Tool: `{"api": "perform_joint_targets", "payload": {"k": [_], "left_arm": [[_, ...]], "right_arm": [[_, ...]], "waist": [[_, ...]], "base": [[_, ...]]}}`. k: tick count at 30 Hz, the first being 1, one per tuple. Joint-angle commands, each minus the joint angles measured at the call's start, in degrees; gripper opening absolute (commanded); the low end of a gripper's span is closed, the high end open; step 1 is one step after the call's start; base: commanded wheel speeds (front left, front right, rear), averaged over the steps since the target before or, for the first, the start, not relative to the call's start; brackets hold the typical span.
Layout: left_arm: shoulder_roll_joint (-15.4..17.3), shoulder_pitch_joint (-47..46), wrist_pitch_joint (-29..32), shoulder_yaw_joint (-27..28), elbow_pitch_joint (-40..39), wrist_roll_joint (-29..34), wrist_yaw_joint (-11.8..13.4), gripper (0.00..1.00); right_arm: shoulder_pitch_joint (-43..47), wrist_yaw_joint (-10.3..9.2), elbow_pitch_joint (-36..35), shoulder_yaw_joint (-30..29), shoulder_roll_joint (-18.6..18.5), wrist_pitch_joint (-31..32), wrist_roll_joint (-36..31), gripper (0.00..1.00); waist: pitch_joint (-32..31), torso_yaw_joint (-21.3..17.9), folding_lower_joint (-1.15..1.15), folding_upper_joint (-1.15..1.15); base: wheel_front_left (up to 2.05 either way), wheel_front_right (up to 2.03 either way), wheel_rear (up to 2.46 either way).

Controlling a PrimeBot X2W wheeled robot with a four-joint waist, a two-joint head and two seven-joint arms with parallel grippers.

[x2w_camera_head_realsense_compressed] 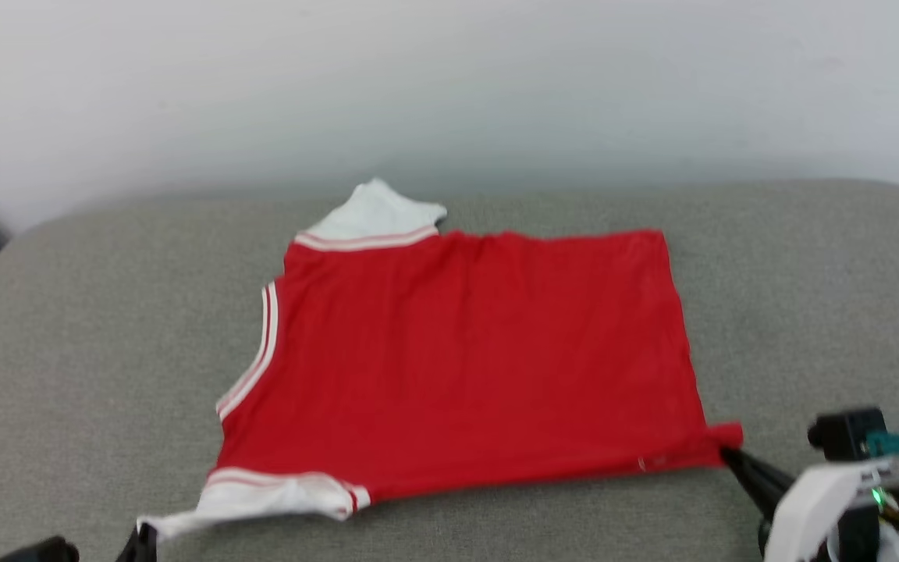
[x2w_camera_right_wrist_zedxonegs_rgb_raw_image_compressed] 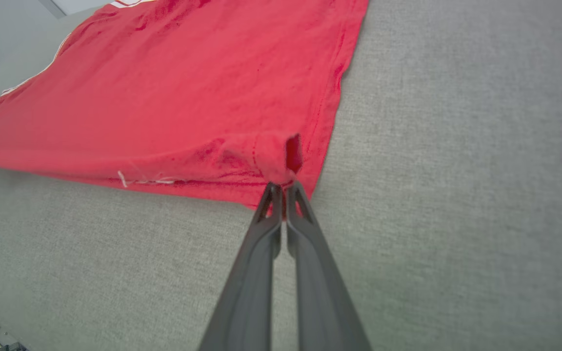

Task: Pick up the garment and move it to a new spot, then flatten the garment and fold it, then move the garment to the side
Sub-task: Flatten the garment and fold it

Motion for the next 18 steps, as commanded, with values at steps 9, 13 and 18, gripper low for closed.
{"api": "perform_joint_targets", "payload": {"k": [9,13,18], "left_arm": [[3.7,6.4,4.6,0.8,-14.5,0.5,5.7,0.0],[3.2,-3.0,6.4,-2.0,-11.9,1.5,2.9,0.0],[1.3,-14.8,6.2,-3.9,-3.9,1.9,-1.9,0.0]], "right_arm": [[16.4,-0.08,-16.3,-16.1,5.0,11.3,-8.8,0.0],[13.0,-0.07,-19.5,-20.1,8.2,15.6,-13.3,0.0],[7.0,-0.07,-18.5,-20.4,9.5,17.7,-16.1,0.0]], "waist": [[-2.7,0.8,0.03,0.0],[0.4,1.0,0.03,0.0],[6.2,0.8,0.03,0.0]], "base": [[0.0,0.0,0.0],[0.0,0.0,0.0],[0.0,0.0,0.0]]}}
